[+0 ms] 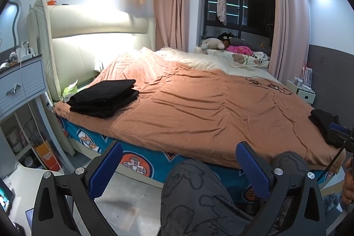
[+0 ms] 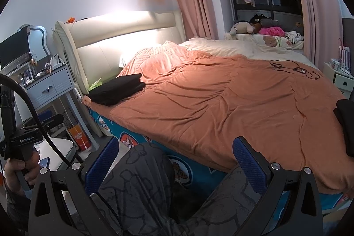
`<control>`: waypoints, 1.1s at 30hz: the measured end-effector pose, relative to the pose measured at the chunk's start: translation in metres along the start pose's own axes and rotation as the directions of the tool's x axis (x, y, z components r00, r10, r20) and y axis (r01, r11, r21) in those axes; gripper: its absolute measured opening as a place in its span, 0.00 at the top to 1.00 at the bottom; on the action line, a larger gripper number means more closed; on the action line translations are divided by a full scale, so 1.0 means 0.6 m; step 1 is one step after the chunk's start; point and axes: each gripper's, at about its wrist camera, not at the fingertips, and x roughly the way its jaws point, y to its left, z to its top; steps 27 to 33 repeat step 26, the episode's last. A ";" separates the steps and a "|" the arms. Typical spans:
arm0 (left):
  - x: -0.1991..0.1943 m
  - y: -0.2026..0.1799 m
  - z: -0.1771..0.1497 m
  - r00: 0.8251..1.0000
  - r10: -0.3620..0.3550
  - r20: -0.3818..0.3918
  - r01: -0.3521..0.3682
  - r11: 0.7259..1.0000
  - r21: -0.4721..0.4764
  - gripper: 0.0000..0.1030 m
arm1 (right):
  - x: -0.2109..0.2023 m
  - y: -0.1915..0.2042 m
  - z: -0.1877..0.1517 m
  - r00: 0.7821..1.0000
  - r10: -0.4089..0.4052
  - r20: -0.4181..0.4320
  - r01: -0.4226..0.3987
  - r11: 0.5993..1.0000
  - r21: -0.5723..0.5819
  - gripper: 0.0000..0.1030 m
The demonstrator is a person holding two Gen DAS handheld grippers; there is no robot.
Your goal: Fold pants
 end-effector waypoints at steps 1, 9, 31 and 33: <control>0.000 0.000 0.000 1.000 0.000 0.000 0.000 1.000 0.000 0.00 | 0.000 0.000 0.000 1.000 0.000 0.000 0.000 1.000 0.002 0.00; -0.002 0.001 0.006 1.000 -0.007 0.002 0.007 1.000 -0.001 0.00 | -0.004 -0.001 -0.002 1.000 0.000 0.005 0.000 1.000 0.003 0.00; -0.014 -0.006 0.018 1.000 -0.013 0.015 0.013 1.000 0.007 0.00 | -0.010 -0.004 -0.001 1.000 -0.008 0.004 0.008 1.000 0.012 0.00; -0.014 -0.006 0.018 1.000 -0.013 0.015 0.013 1.000 0.007 0.00 | -0.010 -0.004 -0.001 1.000 -0.008 0.004 0.008 1.000 0.012 0.00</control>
